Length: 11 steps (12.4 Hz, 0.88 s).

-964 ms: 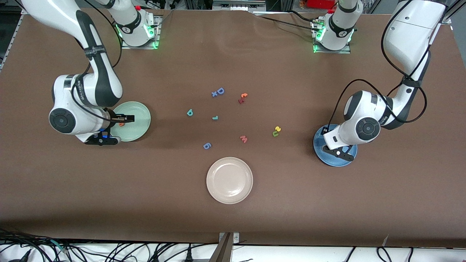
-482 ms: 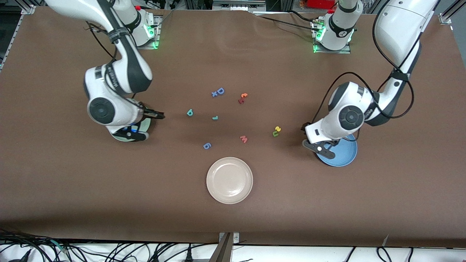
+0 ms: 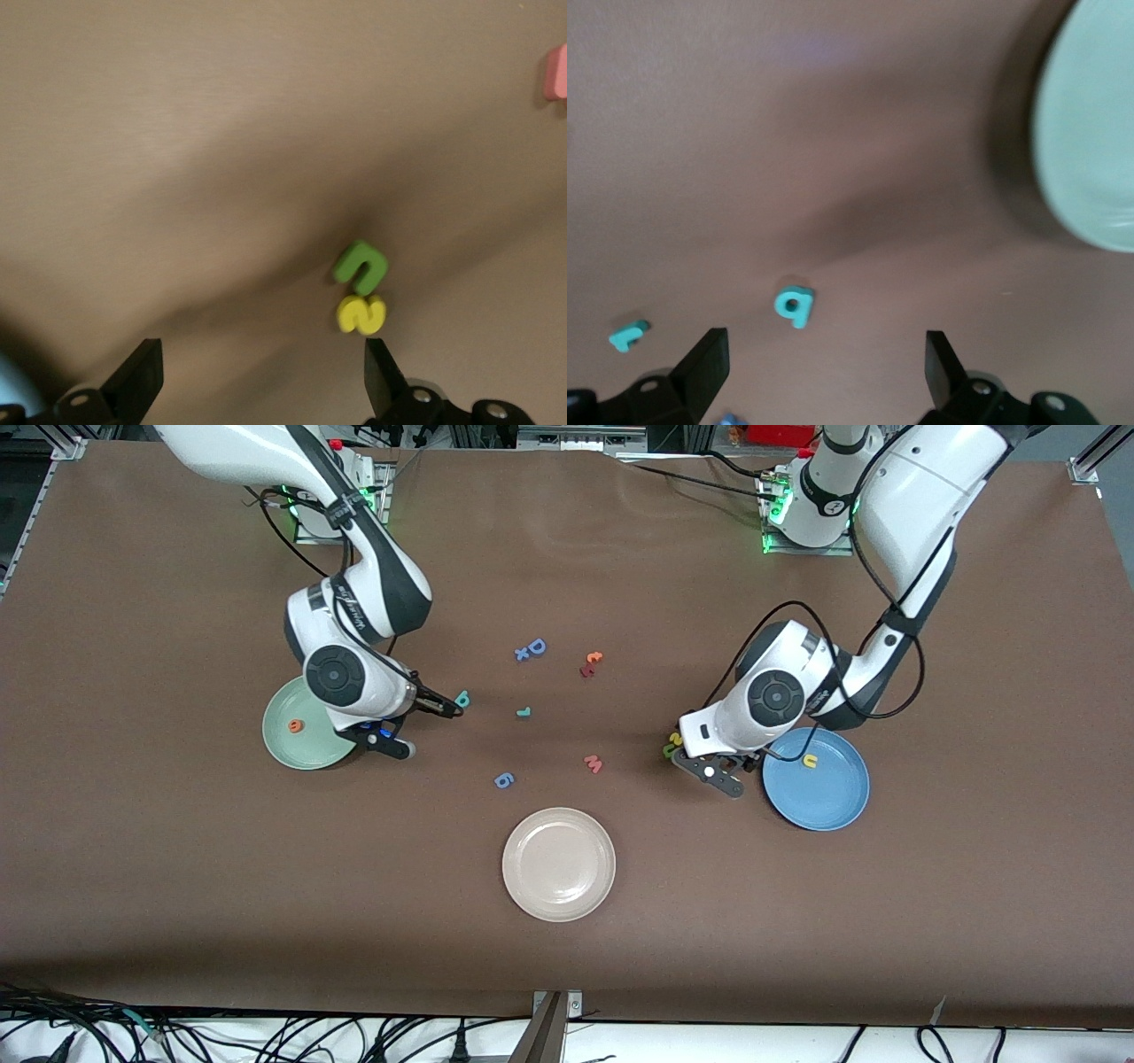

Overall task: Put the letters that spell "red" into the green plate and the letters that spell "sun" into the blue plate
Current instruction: 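Reach the right gripper to the teal 9 while the left gripper reaches the yellow 2, then grasp the teal 9 with the right gripper while the left gripper grasps the 2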

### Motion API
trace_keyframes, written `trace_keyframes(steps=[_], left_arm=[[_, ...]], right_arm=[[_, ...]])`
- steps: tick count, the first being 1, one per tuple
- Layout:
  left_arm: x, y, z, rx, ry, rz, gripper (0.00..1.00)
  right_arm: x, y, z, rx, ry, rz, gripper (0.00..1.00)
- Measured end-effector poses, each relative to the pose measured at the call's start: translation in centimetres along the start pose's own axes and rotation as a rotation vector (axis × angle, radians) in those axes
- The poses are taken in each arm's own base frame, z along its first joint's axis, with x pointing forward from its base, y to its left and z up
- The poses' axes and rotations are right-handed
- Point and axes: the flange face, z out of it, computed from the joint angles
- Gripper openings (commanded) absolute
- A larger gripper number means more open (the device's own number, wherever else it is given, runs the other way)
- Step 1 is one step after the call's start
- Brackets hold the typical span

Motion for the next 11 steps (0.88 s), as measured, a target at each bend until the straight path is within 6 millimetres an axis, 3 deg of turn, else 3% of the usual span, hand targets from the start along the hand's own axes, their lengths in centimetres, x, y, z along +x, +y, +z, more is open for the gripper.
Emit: trace_keyframes(steps=[4,8,10,11], left_arm=[[0.6,3.8,1.8,-0.007,0.015,0.031,1.00],[0.5,5.3,3.2,0.050,0.001,0.016,0.99],[0.4,5.5,3.6,0.050,-0.005,0.014,0.77],[0.4,5.5,3.7,0.049,-0.006,0.013,0.59]], right_arm=[[-2.1,-1.5,4.9,0.054,0.042,0.053,0.98],[-2.7,-0.8,7.4,0.060,0.048,0.058,0.77],[-2.7,-0.7,7.6,0.063,0.050,0.060,0.75],[-2.7,-0.7,7.8,0.068,0.053,0.060,0.75]])
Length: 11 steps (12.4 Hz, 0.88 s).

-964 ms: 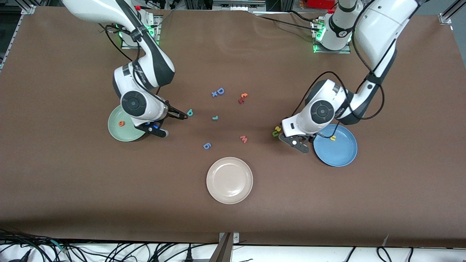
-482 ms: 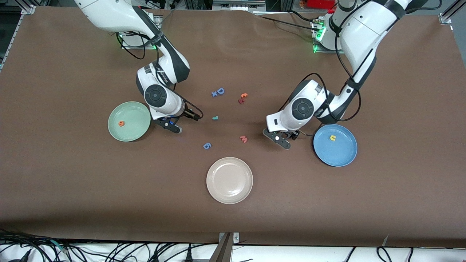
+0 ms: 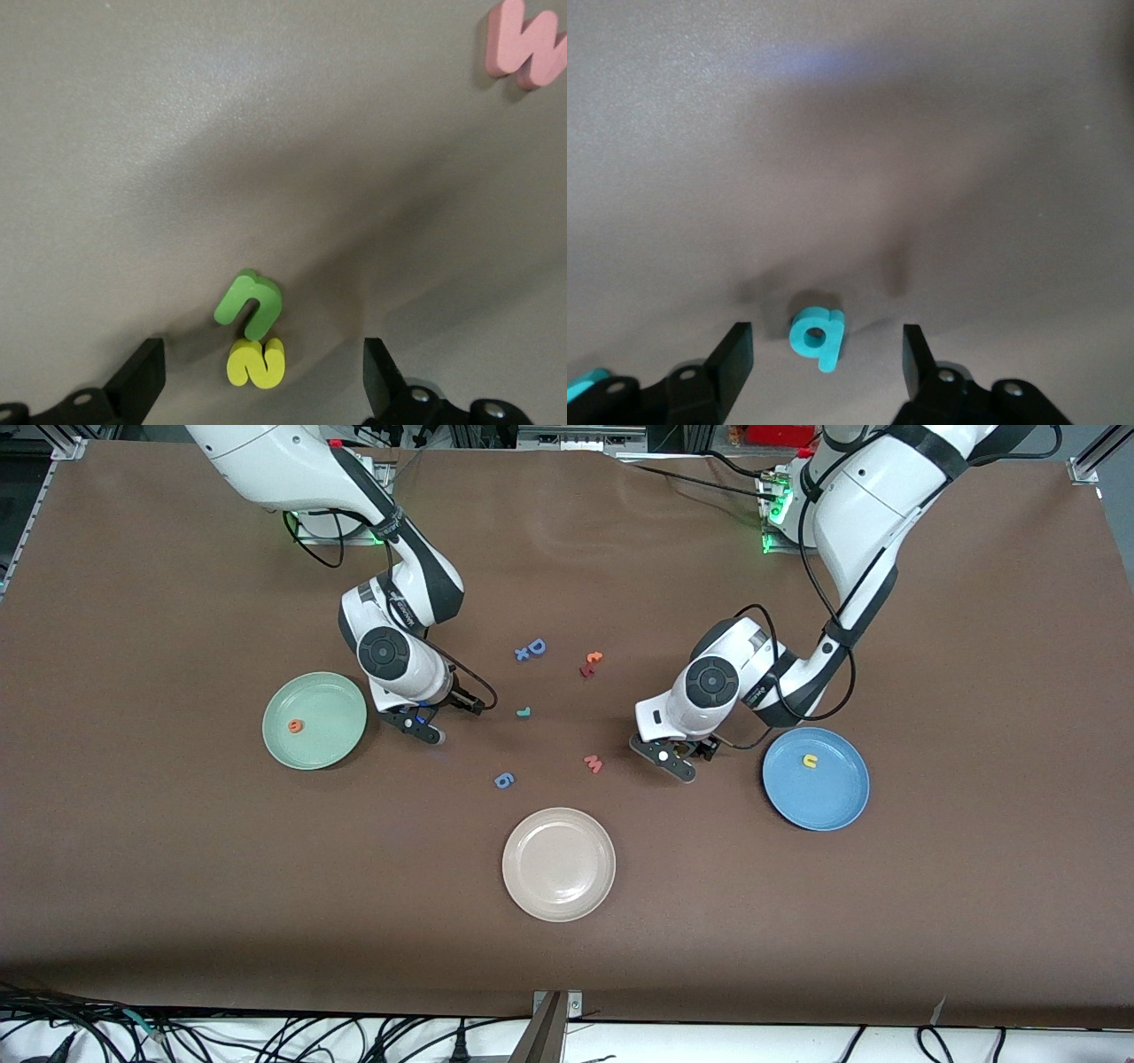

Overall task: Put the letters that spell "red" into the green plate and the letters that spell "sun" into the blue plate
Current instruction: 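Grasp the teal 9 with the right gripper while the left gripper grasps the 2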

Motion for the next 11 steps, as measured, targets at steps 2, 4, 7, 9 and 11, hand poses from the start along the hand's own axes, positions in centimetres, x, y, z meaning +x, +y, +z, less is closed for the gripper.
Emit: trace_keyframes(steps=[2,4,7,9,11], left_arm=[[0.1,0.0,-0.1,0.003,0.002,0.000,0.19],[0.1,0.4,-0.4,0.003,0.007,-0.010,0.00],[0.2,0.7,-0.7,0.008,0.009,-0.022,0.00],[0.2,0.5,-0.8,0.012,0.002,-0.027,0.00],[0.3,-0.4,-2.1,0.032,-0.028,-0.040,0.00]], right_arm=[[0.0,0.1,0.7,0.010,0.005,0.002,0.65],[0.1,0.1,1.1,0.017,0.009,0.003,0.53],[0.1,0.0,0.8,0.024,0.014,0.001,0.32],[0.0,-0.1,0.5,0.029,0.018,0.000,0.23],[0.0,-0.1,0.5,0.030,0.019,0.000,0.20]])
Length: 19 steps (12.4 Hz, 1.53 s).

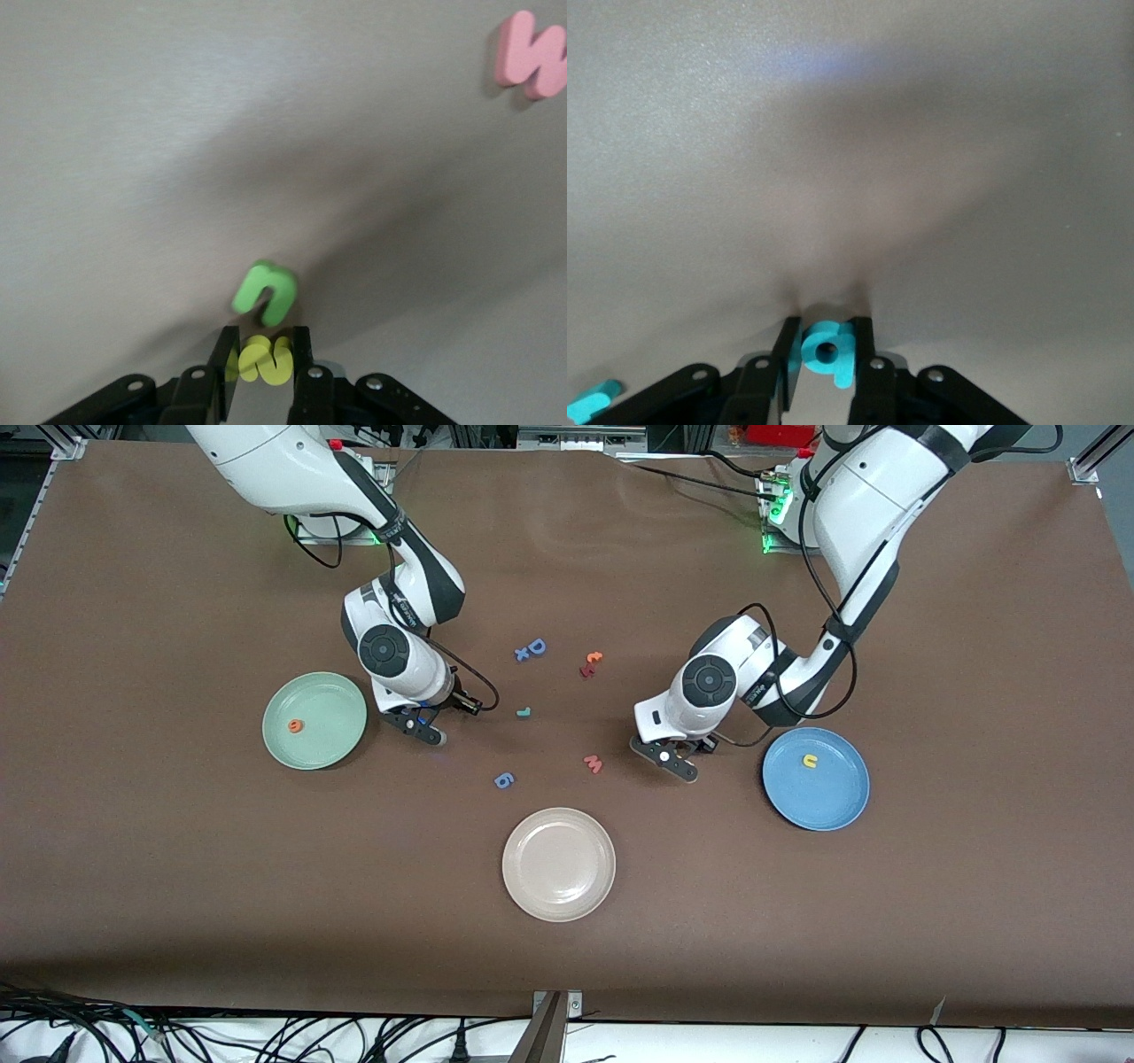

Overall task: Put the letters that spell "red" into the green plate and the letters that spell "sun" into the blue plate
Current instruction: 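Grasp the teal 9 with the right gripper while the left gripper grasps the 2, then drop the 9 on the mint plate while the left gripper drops the 2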

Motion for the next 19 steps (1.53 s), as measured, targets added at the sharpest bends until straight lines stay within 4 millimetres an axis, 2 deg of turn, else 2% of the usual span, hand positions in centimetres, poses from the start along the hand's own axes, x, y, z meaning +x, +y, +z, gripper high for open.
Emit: trace_keyframes(steps=[2,3,5,6,8,10,11,12,13,14,15,16,17,19], left_arm=[[0.1,-1.6,-3.3,0.030,0.004,-0.023,0.00],[0.0,-2.9,-5.0,0.044,0.011,-0.045,0.00],[-0.7,-6.1,-7.0,0.064,0.008,-0.054,0.00],[-0.9,-7.9,-7.4,0.070,0.008,-0.007,0.00],[-1.9,-13.4,-7.5,0.064,0.001,0.117,0.00],[-3.2,-18.6,-7.0,0.049,-0.010,0.204,0.01],[-3.8,-20.2,-6.3,0.039,-0.017,0.226,0.04],[-4.0,-20.9,-5.5,0.028,-0.019,0.238,0.11],[-3.9,-20.9,-4.6,0.018,-0.020,0.246,0.14],[-3.7,-20.6,-3.6,0.008,-0.016,0.251,0.22],[-3.5,-20.5,-2.5,-0.002,-0.008,0.253,0.38],[-3.4,-20.6,-1.6,-0.010,-0.003,0.252,0.99],[-3.3,-20.5,-1.0,-0.017,-0.002,0.252,1.00],[-3.3,-20.5,-0.6,-0.021,-0.004,0.259,1.00]], right_arm=[[0.0,0.0,0.0,0.000,0.000,0.000,0.20],[0.0,0.0,0.0,0.000,0.000,0.000,0.20],[0.2,0.2,-0.5,-0.013,-0.004,0.002,0.20],[0.7,0.5,-1.4,-0.035,-0.012,0.002,0.20],[2.8,1.9,-5.2,-0.088,-0.027,-0.017,0.20],[5.4,4.5,-9.2,-0.131,-0.045,-0.048,0.20],[6.8,6.2,-10.7,-0.145,-0.053,-0.077,0.20],[8.4,8.2,-11.6,-0.154,-0.063,-0.114,0.20],[10.2,10.4,-12.1,-0.162,-0.076,-0.151,0.20],[11.8,12.6,-12.3,-0.168,-0.088,-0.186,0.20],[13.1,14.6,-12.2,-0.172,-0.099,-0.217,0.20],[14.1,16.3,-11.7,-0.176,-0.113,-0.247,0.20],[14.7,17.4,-10.9,-0.182,-0.132,-0.270,0.20],[14.9,18.4,-8.5,-0.197,-0.166,-0.298,0.20]])
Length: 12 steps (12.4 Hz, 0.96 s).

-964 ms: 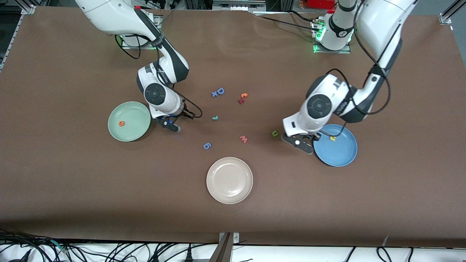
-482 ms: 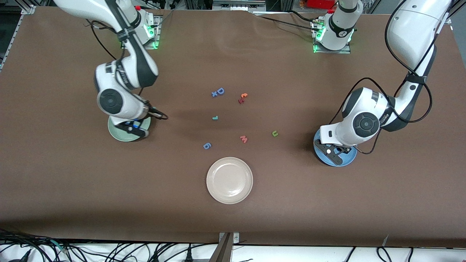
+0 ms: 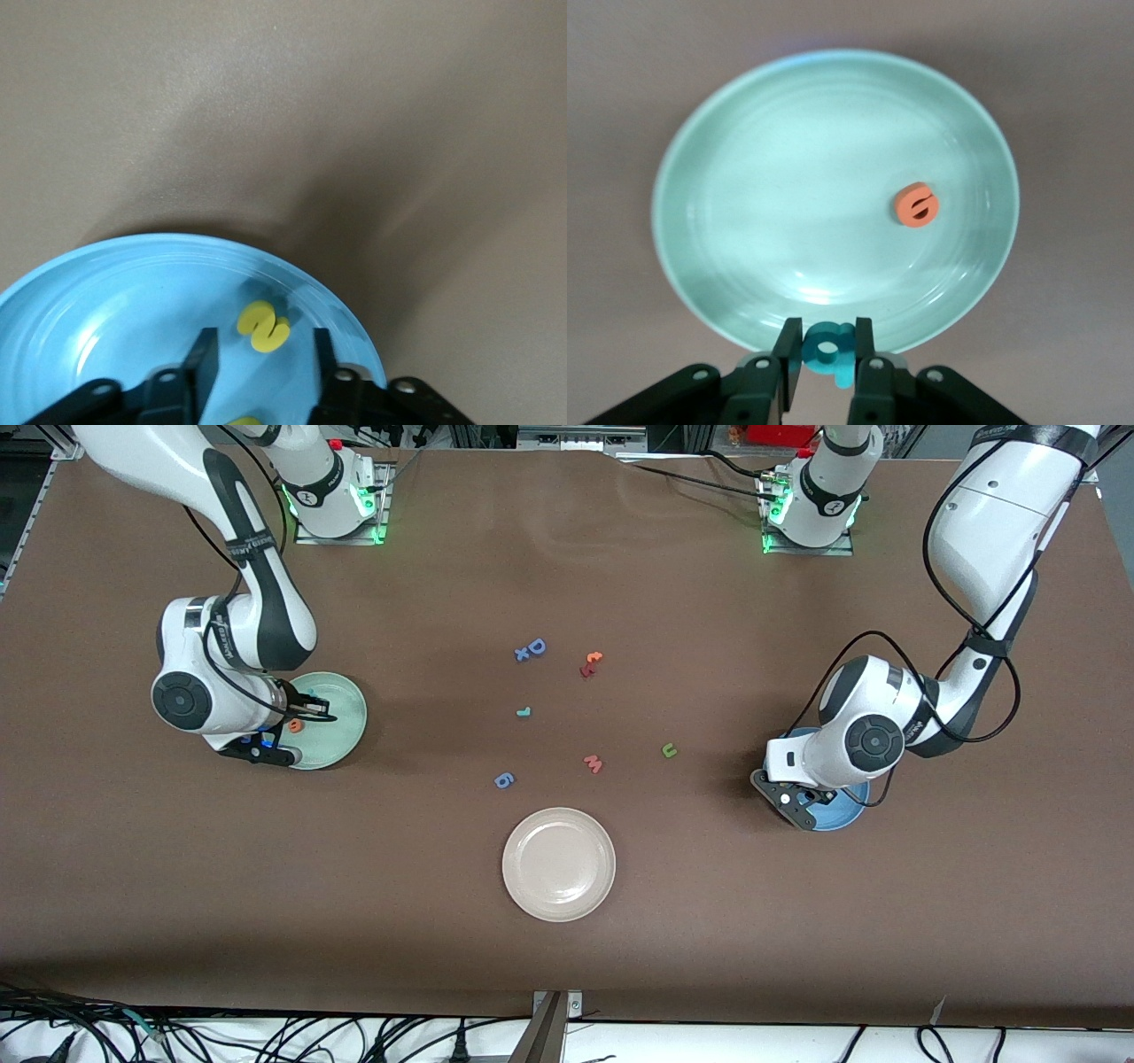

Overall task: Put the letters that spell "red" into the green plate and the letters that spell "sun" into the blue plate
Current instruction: 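Drop the 9 on the mint plate while the left gripper drops the 2, then reach the right gripper to the teal 1 while the left gripper reaches the green n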

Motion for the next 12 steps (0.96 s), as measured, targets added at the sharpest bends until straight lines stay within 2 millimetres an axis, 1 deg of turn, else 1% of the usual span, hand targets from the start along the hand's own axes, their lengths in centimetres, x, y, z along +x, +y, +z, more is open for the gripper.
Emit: trace_keyframes(steps=[2,3,4,5,6,7,8,9,10,11,12], left_arm=[[0.2,0.0,-0.4,0.004,0.006,0.007,1.00],[0.4,0.1,-0.9,0.007,0.010,0.011,1.00],[0.7,0.5,-1.6,0.011,0.018,0.020,1.00],[1.3,1.4,-2.4,0.014,0.028,0.032,1.00],[2.0,2.5,-3.0,0.015,0.034,0.040,1.00],[2.7,3.8,-3.3,0.017,0.037,0.040,1.00],[3.7,5.4,-3.5,0.021,0.040,0.026,1.00],[5.0,7.4,-3.9,0.028,0.047,-0.004,1.00],[6.4,9.8,-4.3,0.034,0.053,-0.044,1.00],[7.6,12.5,-4.2,0.036,0.052,-0.096,1.00],[8.5,15.0,-3.7,0.035,0.046,-0.146,1.00]], right_arm=[[0.5,0.1,2.1,-0.008,-0.012,-0.028,0.20],[0.8,0.5,3.0,-0.009,-0.017,-0.040,0.20],[1.2,1.1,3.7,-0.008,-0.019,-0.052,0.20],[1.6,1.6,4.3,-0.006,-0.021,-0.058,0.22],[1.8,1.9,4.7,-0.005,-0.021,-0.061,0.33],[1.9,2.1,4.9,-0.004,-0.022,-0.063,0.74],[1.9,2.2,4.9,-0.004,-0.022,-0.064,0.99],[1.9,2.2,4.8,-0.003,-0.022,-0.065,0.99],[1.9,2.1,4.8,-0.003,-0.020,-0.065,0.99],[1.9,2.1,4.5,-0.002,-0.019,-0.064,0.99],[1.8,1.7,3.9,0.001,-0.019,-0.058,0.99]])
